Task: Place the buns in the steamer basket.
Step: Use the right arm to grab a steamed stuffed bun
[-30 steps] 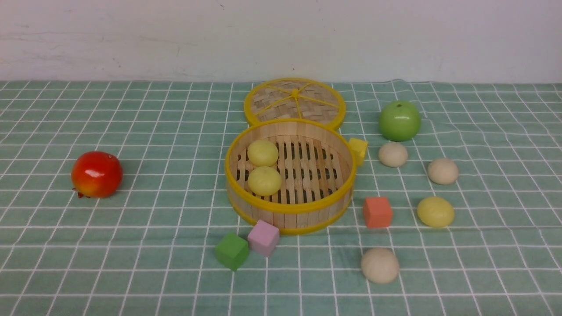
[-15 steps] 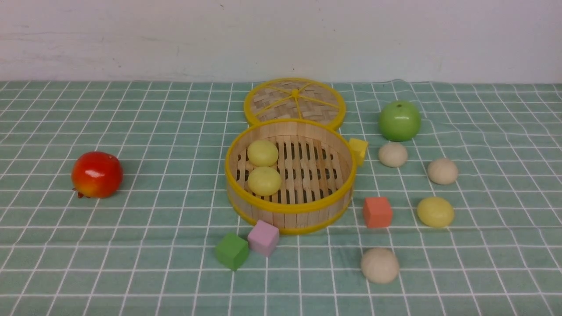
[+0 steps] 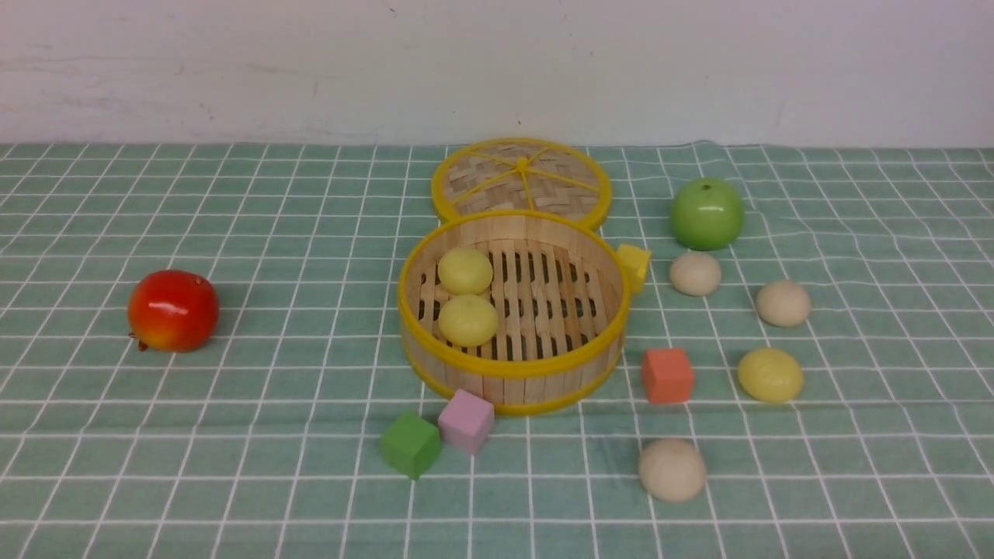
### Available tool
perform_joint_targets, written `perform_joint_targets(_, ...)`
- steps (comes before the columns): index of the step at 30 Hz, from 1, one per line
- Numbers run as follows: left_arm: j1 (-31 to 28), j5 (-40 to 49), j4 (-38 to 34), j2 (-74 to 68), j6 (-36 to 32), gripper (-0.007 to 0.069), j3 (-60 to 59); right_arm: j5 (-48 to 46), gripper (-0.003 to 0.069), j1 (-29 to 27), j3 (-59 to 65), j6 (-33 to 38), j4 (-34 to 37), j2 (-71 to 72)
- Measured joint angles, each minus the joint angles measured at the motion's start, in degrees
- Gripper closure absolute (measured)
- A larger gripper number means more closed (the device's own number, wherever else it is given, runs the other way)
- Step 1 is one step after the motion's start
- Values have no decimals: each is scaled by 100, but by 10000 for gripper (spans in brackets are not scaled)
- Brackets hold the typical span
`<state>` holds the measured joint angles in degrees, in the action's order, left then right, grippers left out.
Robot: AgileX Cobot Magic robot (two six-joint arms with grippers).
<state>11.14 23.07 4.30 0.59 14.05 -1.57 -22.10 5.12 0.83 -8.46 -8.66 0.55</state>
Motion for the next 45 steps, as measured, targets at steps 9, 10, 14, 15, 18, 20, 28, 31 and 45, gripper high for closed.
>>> perform_joint_targets(9,0,-6,-16,0,0,582,0,0,419,0,0,0,0,0)
perform_joint_targets(10,0,-6,-16,0,1,580,0,0,419,0,0,0,0,0)
perform_joint_targets(14,0,-10,-16,0,1,575,0,0,419,0,0,0,0,0)
perform_joint_targets(15,0,-10,-16,0,1,575,0,0,419,0,0,0,0,0)
perform_joint_targets(18,0,-12,-16,0,1,571,0,0,419,0,0,0,0,0)
perform_joint_targets(20,0,-12,-16,0,1,568,0,0,419,0,0,0,0,0)
perform_joint_targets(28,0,-12,-16,0,1,564,0,0,419,0,0,0,0,0)
perform_joint_targets(31,0,-17,-16,0,1,558,0,0,419,0,0,0,0,0)
perform_joint_targets(45,0,-17,-16,0,6,549,0,1772,419,0,62,-41,-91,0)
